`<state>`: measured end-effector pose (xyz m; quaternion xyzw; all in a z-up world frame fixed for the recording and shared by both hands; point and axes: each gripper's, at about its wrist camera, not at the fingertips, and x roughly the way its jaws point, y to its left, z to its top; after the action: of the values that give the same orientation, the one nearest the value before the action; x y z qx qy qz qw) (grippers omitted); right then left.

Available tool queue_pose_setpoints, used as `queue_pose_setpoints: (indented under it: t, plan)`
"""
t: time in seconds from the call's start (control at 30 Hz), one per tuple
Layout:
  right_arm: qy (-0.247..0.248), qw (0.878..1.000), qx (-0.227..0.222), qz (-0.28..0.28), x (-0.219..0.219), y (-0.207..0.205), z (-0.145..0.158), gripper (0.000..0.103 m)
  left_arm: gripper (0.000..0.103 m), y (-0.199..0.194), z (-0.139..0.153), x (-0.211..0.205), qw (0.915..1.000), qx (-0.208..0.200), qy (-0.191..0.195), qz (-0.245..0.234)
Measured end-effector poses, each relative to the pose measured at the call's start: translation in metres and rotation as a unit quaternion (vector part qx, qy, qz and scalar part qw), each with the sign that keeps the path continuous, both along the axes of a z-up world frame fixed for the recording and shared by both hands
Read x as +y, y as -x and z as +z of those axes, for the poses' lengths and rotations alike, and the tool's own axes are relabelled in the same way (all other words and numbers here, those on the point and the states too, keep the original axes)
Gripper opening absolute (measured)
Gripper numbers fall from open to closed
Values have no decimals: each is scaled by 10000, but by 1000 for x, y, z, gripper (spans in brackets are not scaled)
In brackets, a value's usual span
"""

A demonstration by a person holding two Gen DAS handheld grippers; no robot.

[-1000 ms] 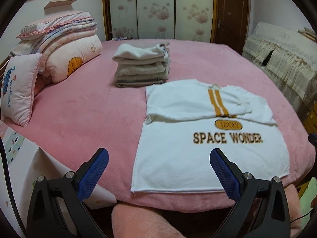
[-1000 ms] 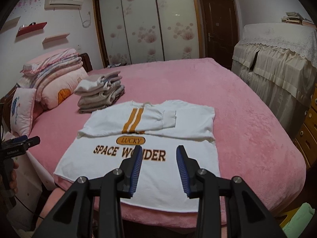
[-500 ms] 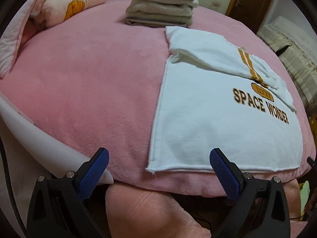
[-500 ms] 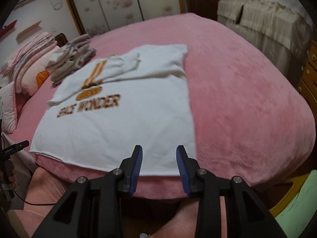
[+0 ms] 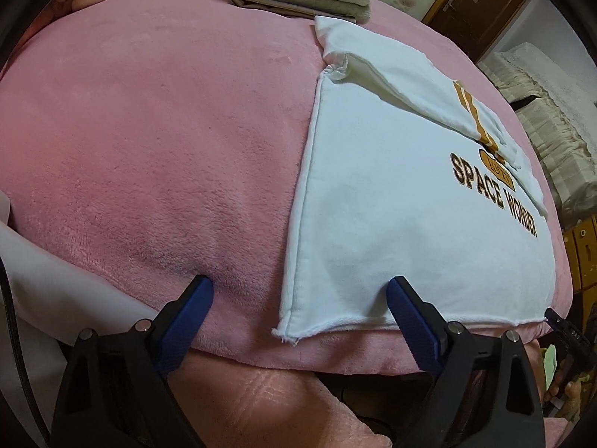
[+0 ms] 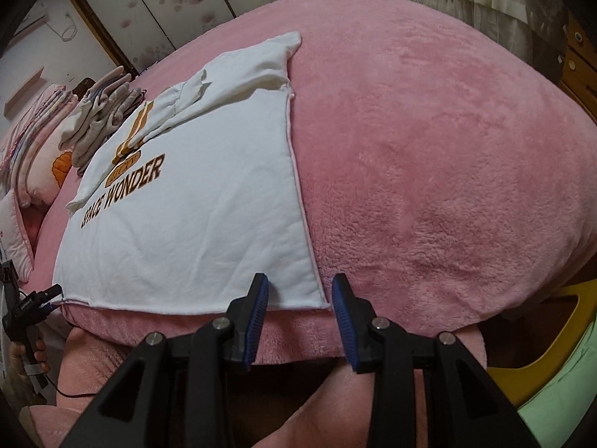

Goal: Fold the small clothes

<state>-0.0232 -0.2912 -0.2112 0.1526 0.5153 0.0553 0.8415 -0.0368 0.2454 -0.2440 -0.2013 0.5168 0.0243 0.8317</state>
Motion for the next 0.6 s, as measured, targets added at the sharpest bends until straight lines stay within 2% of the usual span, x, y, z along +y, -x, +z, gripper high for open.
queue_pose_setpoints:
  t: [0.2, 0.3, 0.43, 0.47, 0.5, 0.53, 0.6]
  plan:
    - [-127, 9998, 158, 24, -1, -8, -12, 36, 81, 11, -4, 9, 9997, -68, 206, -84]
    - [-173, 9997, 177, 72, 0, -9, -13, 35, 68, 14, -5, 12, 9995, -69, 297, -48]
    - [-153, 9993, 217, 247, 6, -8, -13, 10, 43, 17, -4, 13, 9996, 19, 289, -26]
    - [-119, 9994, 187, 282, 8, -7, -11, 8, 31, 17, -3, 13, 9997, 82, 228, -39]
    - [-79, 9994, 162, 305, 9, -7, -9, 7, 22, 16, -2, 12, 9997, 196, 135, -56]
    - [-25, 9994, 137, 328, 11, -6, -8, 7, 8, 15, -2, 9, 9994, 322, 87, -91]
    - [59, 9991, 83, 400, 14, -4, -4, 6, 6, 13, 2, 1, 9989, 434, -132, -138]
